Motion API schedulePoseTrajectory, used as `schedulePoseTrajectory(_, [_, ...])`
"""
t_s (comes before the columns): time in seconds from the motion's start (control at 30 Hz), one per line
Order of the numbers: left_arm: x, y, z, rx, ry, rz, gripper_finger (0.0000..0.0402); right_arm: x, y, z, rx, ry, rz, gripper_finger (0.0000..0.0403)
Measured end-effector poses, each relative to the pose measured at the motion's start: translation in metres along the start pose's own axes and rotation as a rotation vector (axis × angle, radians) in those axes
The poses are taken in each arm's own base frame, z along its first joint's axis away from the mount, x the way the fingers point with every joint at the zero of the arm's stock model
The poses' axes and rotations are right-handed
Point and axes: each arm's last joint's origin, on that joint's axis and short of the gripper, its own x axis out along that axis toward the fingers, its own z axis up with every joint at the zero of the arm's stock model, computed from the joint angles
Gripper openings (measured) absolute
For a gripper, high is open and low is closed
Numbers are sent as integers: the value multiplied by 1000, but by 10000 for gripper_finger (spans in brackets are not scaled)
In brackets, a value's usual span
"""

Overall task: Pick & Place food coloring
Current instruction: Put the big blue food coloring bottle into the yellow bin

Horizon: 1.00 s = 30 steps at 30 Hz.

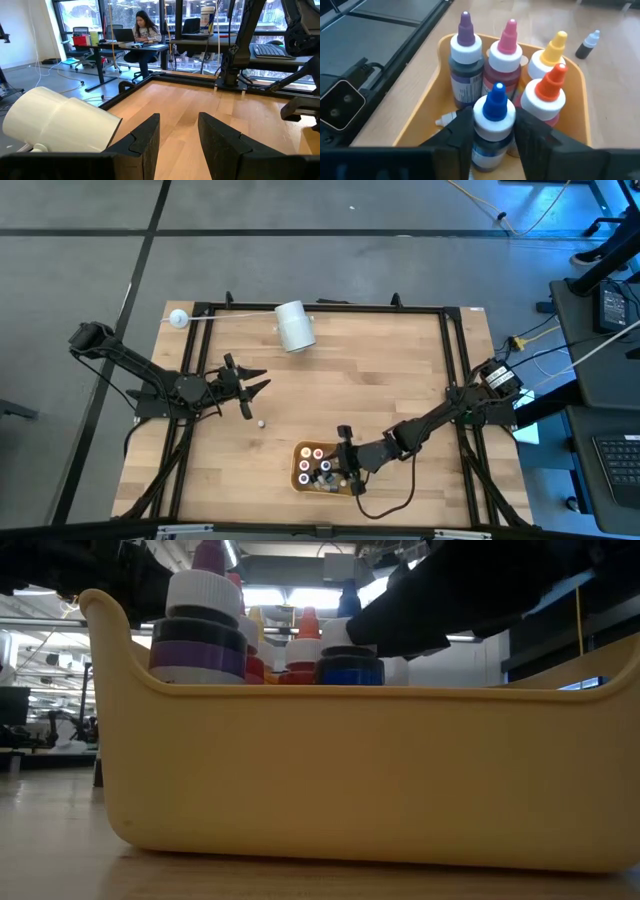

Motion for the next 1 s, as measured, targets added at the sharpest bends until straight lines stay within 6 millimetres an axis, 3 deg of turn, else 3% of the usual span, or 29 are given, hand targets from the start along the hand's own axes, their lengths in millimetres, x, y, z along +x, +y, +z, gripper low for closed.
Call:
schedulePoseTrajectory(0.07, [0, 0, 0, 0, 0, 0, 130, 0, 0, 0, -3, -1, -9, 113])
schedulePoseTrajectory(0.47, [0, 0, -1, 9, 8, 1, 130, -7, -6, 0, 30, 35, -162, 124])
schedulePoseTrajectory(1.0, [0, 0, -2, 16, 15, 1, 130, -7, -4, -1, 25, 55, -110, 130])
